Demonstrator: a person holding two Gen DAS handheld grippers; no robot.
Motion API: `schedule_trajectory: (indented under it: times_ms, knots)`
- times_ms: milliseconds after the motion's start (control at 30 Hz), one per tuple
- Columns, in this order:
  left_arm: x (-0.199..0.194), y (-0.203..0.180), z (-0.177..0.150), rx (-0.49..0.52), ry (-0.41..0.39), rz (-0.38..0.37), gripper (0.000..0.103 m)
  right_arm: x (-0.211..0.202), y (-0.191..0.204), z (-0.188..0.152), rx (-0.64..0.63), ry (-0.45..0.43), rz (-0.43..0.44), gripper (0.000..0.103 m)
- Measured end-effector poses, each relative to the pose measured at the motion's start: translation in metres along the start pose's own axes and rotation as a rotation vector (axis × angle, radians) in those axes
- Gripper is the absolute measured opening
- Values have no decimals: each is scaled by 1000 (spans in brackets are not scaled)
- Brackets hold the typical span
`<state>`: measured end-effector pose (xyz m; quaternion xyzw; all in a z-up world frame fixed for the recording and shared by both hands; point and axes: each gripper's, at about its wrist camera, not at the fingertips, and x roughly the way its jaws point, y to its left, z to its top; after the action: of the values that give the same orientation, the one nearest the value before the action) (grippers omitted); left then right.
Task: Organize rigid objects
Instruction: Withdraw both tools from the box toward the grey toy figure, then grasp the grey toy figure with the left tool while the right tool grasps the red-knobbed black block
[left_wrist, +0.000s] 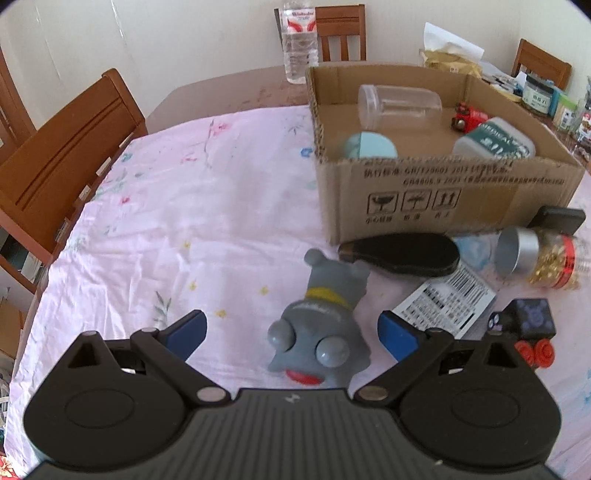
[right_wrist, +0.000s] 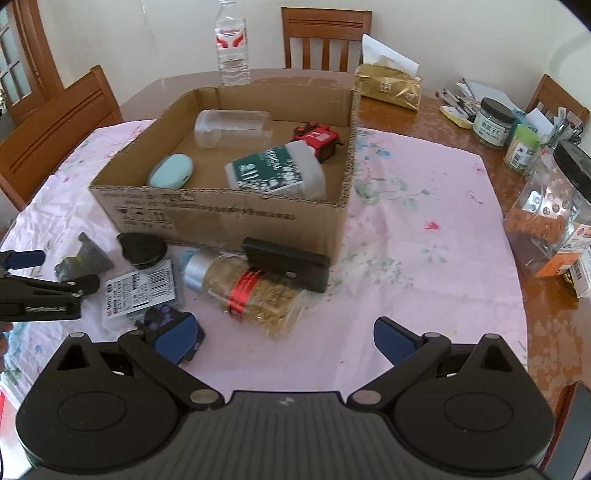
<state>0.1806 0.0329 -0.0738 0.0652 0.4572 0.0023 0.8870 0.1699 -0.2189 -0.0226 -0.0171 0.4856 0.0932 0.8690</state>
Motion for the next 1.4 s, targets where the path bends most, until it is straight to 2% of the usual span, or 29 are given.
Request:
schedule_trajectory:
  times_ms: [333, 400, 567, 833, 967, 1133, 1400]
  knots:
    - [-1, 27, -14, -15, 21, -45, 99, 10, 34, -4, -90, 30, 26, 103]
    - [-1, 35, -16, -23, 24, -45, 99, 12, 41, -4, -114, 40, 48, 103]
    - [-4, 48, -17, -12, 13, 14, 99, 17, 61, -6, -198, 54, 128, 103]
    - [-9, 51, -21, -38, 17, -9, 99, 31, 103, 1, -353, 31, 236, 103]
    - [-15, 52, -22, -43, 8, -18, 99, 46, 117, 4, -417, 35, 233, 103]
    - [-19, 55, -26, -60, 12, -13, 99, 59, 116, 1, -438, 80, 232, 103]
    - [-20, 59, -27, -80, 10, -15, 99, 47, 106, -23, -413, 175, 288, 103]
